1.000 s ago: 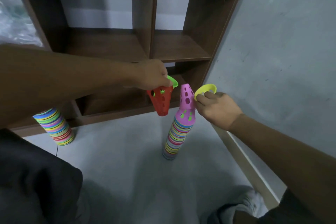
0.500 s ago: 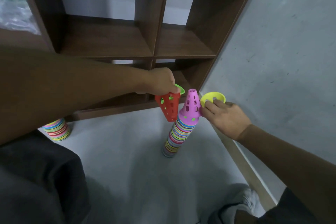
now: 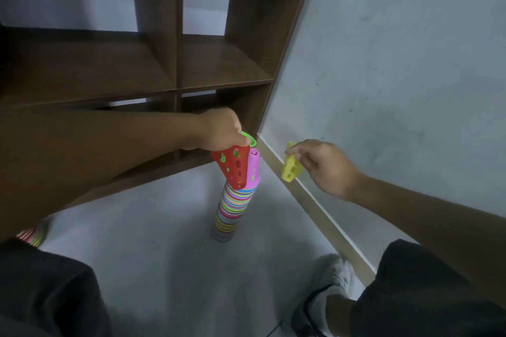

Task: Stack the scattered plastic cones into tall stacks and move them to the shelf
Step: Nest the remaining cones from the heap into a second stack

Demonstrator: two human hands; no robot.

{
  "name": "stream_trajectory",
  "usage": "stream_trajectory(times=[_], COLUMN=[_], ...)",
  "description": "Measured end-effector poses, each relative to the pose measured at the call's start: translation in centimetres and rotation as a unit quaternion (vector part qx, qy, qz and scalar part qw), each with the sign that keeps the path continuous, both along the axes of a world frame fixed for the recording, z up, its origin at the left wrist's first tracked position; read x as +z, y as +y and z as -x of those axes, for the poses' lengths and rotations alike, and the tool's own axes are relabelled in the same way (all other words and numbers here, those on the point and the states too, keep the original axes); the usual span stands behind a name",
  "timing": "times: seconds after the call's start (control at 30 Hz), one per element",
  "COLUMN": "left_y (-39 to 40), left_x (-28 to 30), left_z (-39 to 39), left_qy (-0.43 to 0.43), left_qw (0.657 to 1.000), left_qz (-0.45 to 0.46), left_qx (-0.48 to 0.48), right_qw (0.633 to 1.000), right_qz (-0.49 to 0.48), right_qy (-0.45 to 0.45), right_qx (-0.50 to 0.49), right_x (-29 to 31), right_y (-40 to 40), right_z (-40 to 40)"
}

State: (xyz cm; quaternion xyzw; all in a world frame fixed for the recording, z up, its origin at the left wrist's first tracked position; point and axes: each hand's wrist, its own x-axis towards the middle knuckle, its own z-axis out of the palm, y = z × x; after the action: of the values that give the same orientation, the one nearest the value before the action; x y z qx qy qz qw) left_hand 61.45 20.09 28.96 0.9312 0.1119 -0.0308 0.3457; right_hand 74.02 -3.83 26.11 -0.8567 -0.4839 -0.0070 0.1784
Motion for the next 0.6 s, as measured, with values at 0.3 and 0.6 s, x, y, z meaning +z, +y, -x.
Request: stream_trajectory(times=[0.3,0.6], left_y=[0.9,3.1], left_x=[1.8,1.9], left_z=[-2.0,-1.9], left_qy=[-0.017,-0.013], left_qw=[0.999,0.997], left_qz=[0.027,0.030], left_qx=[0.027,0.065], right_qw=[0.939,0.852], right_qz=[-0.109,-0.091], right_qy=[0.307,0.510], right_qx=[-0.115,-0.077], right_x=[6.2,7.0], right_y=[3.7,5.9], right_z=[0.5,-0.2])
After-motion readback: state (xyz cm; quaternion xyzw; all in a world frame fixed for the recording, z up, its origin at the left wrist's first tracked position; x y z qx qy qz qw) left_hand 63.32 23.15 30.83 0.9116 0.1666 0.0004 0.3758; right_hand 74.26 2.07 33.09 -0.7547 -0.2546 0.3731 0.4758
